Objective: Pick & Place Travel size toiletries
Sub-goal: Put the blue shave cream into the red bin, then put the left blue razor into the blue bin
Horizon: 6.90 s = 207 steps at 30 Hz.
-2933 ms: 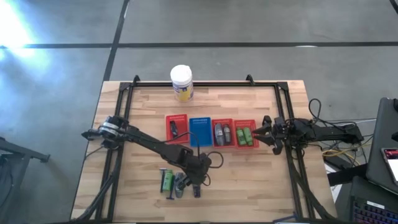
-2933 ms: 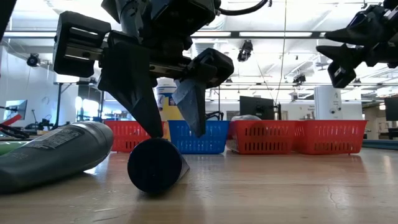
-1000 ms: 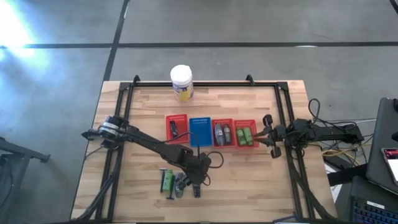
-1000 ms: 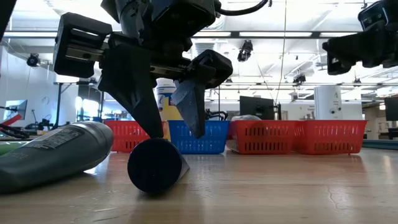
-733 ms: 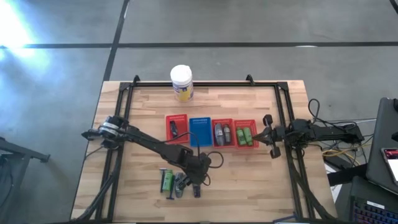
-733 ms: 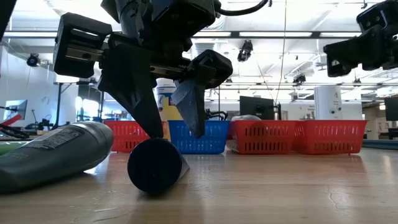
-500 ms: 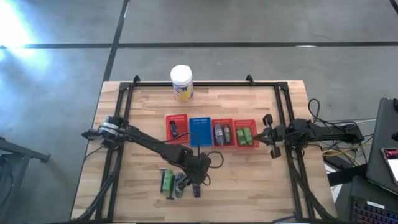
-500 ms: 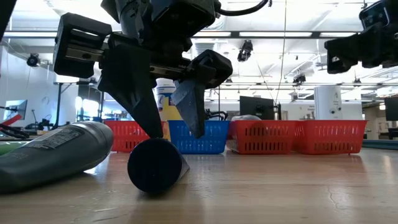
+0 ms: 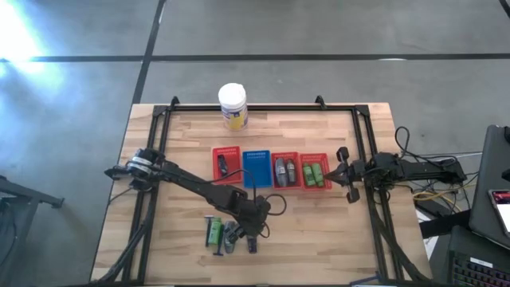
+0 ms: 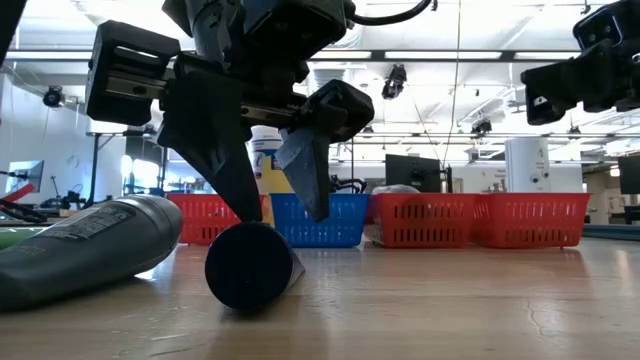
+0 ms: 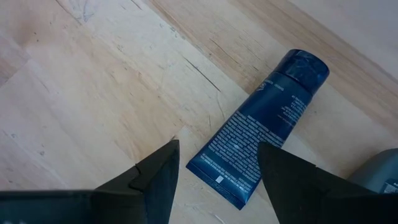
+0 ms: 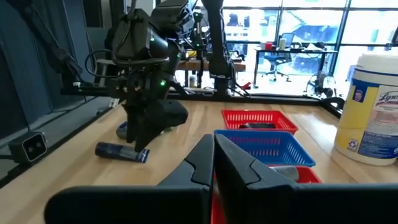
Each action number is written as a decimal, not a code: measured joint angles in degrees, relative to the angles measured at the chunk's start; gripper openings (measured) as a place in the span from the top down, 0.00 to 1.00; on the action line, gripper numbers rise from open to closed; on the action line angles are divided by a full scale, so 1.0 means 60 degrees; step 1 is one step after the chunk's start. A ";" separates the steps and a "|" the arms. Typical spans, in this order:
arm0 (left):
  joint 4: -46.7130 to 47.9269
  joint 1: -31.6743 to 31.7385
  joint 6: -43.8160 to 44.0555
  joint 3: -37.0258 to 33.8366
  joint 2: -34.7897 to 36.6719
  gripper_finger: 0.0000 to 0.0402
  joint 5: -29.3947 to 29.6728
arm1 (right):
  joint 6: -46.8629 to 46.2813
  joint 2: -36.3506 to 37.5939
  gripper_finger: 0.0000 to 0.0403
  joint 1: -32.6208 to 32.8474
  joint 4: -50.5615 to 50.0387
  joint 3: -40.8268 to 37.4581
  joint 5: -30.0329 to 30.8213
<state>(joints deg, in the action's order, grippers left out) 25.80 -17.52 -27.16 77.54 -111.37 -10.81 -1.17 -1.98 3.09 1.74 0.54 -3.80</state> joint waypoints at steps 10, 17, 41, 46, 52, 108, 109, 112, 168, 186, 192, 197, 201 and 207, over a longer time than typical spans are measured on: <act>-0.0004 0.0000 0.0000 0.0000 0.0000 0.45 0.0000 | 0.0219 0.0000 0.98 -0.0001 -0.0001 0.0000 0.0173; -0.0002 0.0000 -0.0004 0.0000 0.0000 0.45 0.0000 | 0.0215 0.0000 0.98 0.0000 -0.0001 0.0000 0.0165; -0.0541 -0.0678 -0.2474 0.0015 0.0000 0.32 -0.0845 | 0.0194 0.0000 0.98 0.0000 -0.0001 0.0000 0.0155; -0.0844 -0.0663 -0.2539 0.0019 -0.0305 0.32 -0.0840 | 0.0196 0.0000 0.98 -0.0002 -0.0001 0.0000 0.0155; -0.0894 -0.0742 -0.2709 0.0330 -0.0721 0.32 -0.0837 | 0.0198 0.0004 0.98 -0.0004 0.0003 0.0000 0.0151; 0.4678 0.4386 0.3236 0.3874 0.0586 0.67 0.1358 | 0.0198 0.0000 0.98 -0.0004 0.0003 0.0004 0.0151; 0.4752 0.4497 0.3967 0.3798 0.0586 0.67 0.1383 | 0.0198 0.0000 0.98 -0.0001 0.0003 0.0004 0.0147; 0.4345 0.4634 0.5776 0.3295 0.0802 0.67 0.1570 | 0.0201 0.0000 0.98 0.0000 0.0003 0.0004 0.0147; 0.2087 0.2279 1.1888 -0.4503 0.5431 0.45 0.2646 | 0.0201 -0.0004 0.98 0.0000 0.0006 0.0004 0.0147; 0.2062 0.0152 1.3414 -0.4357 0.5442 0.45 0.2565 | 0.0201 -0.0007 0.98 0.0000 0.0006 0.0004 0.0147; 0.2062 -0.0044 1.3529 -0.4360 0.5442 0.45 0.2732 | 0.0200 -0.0007 0.98 0.0000 0.0006 0.0004 0.0147; 0.2056 -0.0058 1.3431 -0.4360 0.5442 0.45 0.2900 | 0.0200 -0.0007 0.98 0.0000 0.0006 0.0004 0.0145; 0.2046 -0.0055 1.3252 -0.4360 0.5442 0.45 0.2937 | 0.0198 -0.0007 0.98 0.0000 0.0006 0.0004 0.0147; 0.1942 -0.0128 1.2314 -0.4360 0.5442 0.45 0.2766 | 0.0198 -0.0007 0.98 0.0000 0.0006 0.0004 0.0147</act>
<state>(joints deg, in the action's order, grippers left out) 37.46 -18.29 46.73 51.37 -78.72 5.79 0.01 -2.02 3.09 1.78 0.56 -2.92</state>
